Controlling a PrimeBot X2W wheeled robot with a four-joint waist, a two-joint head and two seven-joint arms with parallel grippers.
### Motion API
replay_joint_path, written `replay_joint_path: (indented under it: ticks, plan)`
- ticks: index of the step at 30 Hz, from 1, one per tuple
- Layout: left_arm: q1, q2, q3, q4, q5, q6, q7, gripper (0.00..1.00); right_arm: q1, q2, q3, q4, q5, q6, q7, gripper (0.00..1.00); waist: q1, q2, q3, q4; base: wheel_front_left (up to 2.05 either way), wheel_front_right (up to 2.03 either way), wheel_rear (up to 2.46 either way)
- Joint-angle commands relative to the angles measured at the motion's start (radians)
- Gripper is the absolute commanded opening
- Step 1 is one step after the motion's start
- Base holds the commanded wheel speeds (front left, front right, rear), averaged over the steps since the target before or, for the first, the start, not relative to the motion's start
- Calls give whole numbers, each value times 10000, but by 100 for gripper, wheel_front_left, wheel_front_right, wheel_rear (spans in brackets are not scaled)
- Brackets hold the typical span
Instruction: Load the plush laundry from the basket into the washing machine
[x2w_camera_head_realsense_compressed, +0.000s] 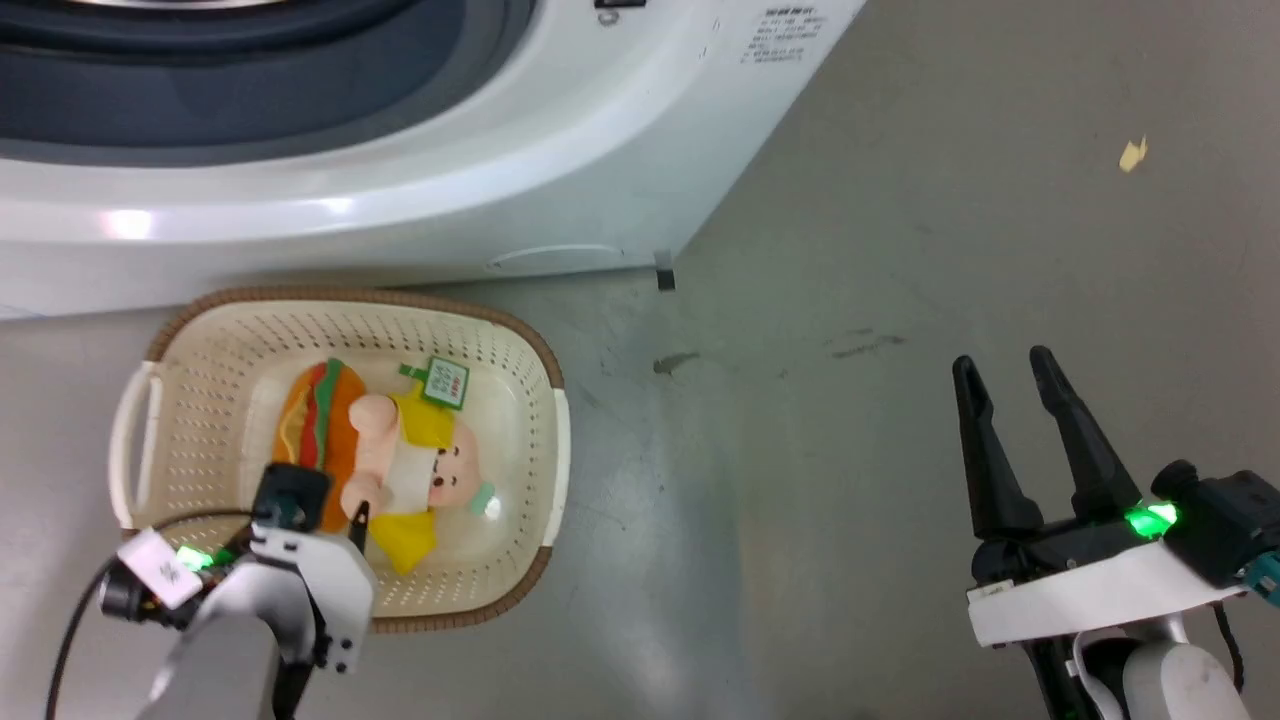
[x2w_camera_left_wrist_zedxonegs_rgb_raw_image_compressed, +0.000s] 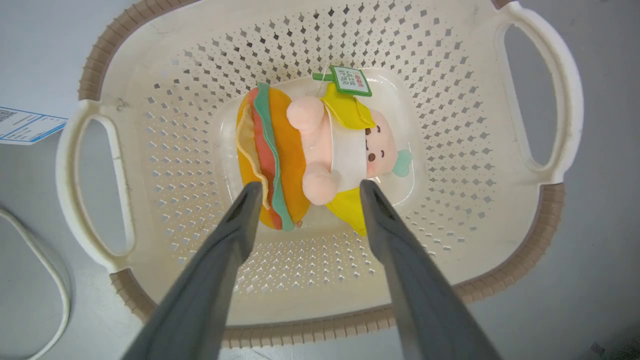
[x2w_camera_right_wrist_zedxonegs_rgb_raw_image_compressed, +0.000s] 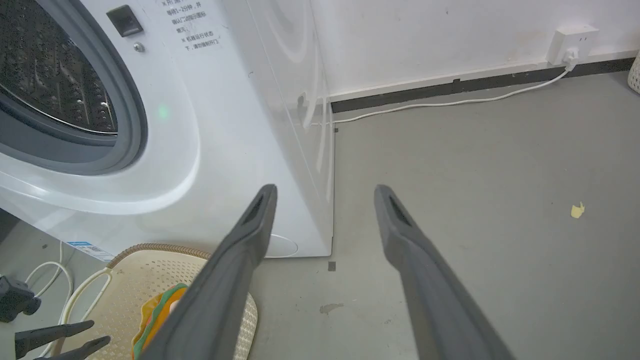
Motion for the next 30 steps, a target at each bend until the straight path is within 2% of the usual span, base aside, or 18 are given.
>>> replay_joint_path:
  ticks: [1, 18, 30]
  plan:
    - [-358, 155, -108, 244, -63, -73, 126, 100, -252, 25, 41, -93, 178, -4, -112, 100, -1, -1, 238, -108, 0, 0, 0]
    - [-2370, 982, -1463, 1841, -444, -278, 1655, 100, -508, 31, 301, -451, 1036, -5, -467, 100, -1, -1, 1647, -675, 0, 0, 0]
    - [-3807, 1477, -1954, 2967, -506, 5, 1969, 100, -817, 35, 434, -665, 1519, -6, -717, 100, -1, -1, 2790, -979, 0, 0, 0]
